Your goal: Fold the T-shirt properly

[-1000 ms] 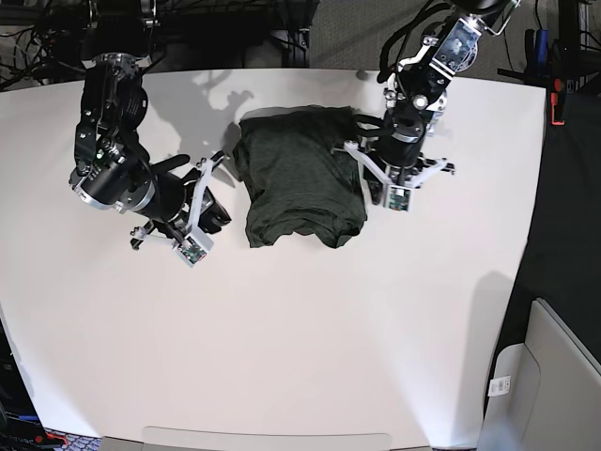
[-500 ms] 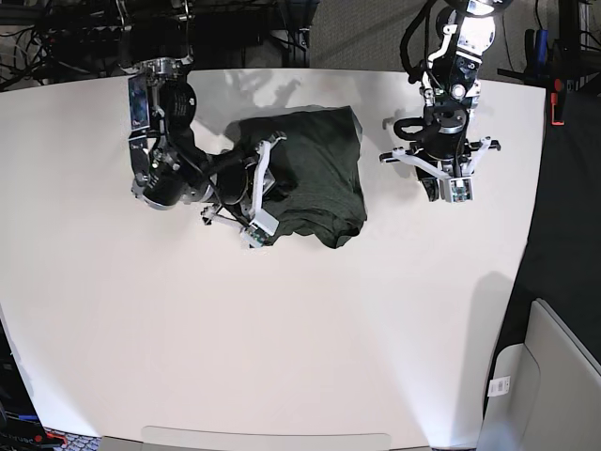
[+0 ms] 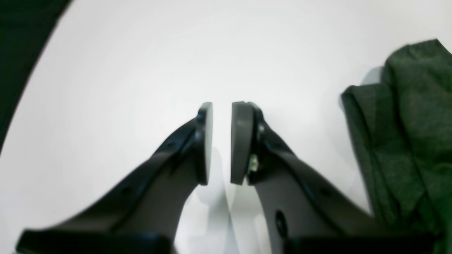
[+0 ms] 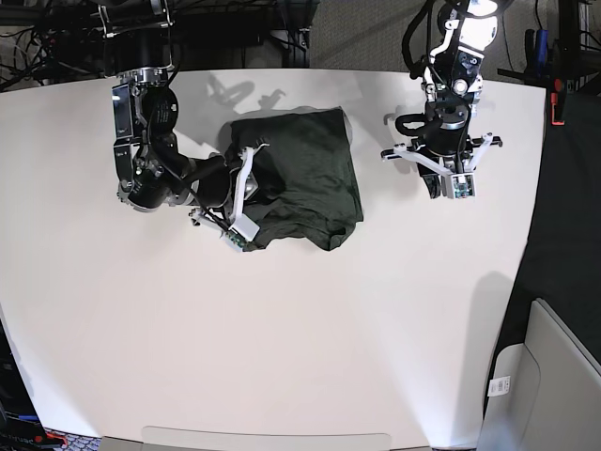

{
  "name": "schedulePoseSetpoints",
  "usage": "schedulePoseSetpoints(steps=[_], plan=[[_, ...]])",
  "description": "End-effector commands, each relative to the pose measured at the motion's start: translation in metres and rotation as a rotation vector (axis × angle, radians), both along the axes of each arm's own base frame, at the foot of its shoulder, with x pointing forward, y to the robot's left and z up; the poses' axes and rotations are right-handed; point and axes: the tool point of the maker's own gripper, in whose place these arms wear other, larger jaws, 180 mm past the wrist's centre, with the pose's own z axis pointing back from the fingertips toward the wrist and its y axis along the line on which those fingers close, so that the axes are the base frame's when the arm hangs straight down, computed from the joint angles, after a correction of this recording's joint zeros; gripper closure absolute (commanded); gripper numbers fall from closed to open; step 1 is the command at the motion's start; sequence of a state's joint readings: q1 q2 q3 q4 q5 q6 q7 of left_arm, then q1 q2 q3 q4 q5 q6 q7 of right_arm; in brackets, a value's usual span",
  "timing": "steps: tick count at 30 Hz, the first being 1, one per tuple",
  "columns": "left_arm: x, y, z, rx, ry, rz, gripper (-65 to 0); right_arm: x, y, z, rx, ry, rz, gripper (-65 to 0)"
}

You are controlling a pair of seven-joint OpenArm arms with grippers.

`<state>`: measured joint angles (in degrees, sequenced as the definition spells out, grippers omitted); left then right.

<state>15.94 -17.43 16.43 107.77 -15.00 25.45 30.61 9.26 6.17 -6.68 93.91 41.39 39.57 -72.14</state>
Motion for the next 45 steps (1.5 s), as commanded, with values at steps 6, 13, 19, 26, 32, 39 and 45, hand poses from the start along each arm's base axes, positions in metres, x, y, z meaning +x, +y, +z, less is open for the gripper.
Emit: schedulePoseSetpoints(steps=[6,13,19,26,32,39,45], plan=[[0.004,0.002,0.019,0.017,-0.065,-0.004,-7.4,-0.020,0.027,0.030,0.132,0.003,0.102,-7.5],[0.003,0.048,0.029,0.056,-0.089,0.118,-7.4,-0.068,0.061,0.012,0.154,0.096,0.240,-7.5],[0.003,0.054,0.031,0.061,-0.094,0.134,-7.4,-0.074,0.066,-0.002,0.146,0.153,0.258,-7.5],[0.003,0.054,0.030,0.060,-0.092,0.133,-7.4,-0.028,0.046,-0.025,0.054,0.145,0.176,-7.4],[0.000,0.053,0.032,0.060,-0.094,0.130,-7.4,-0.011,0.017,-0.050,-0.082,0.155,0.136,-7.4],[-0.002,0.052,0.032,0.059,-0.093,0.129,-7.4,0.013,-0.036,-0.065,-0.200,0.137,-0.004,-7.4],[-0.001,0.052,0.034,0.058,-0.098,0.127,-7.4,0.032,-0.092,-0.062,-0.283,0.105,-0.117,-7.4]])
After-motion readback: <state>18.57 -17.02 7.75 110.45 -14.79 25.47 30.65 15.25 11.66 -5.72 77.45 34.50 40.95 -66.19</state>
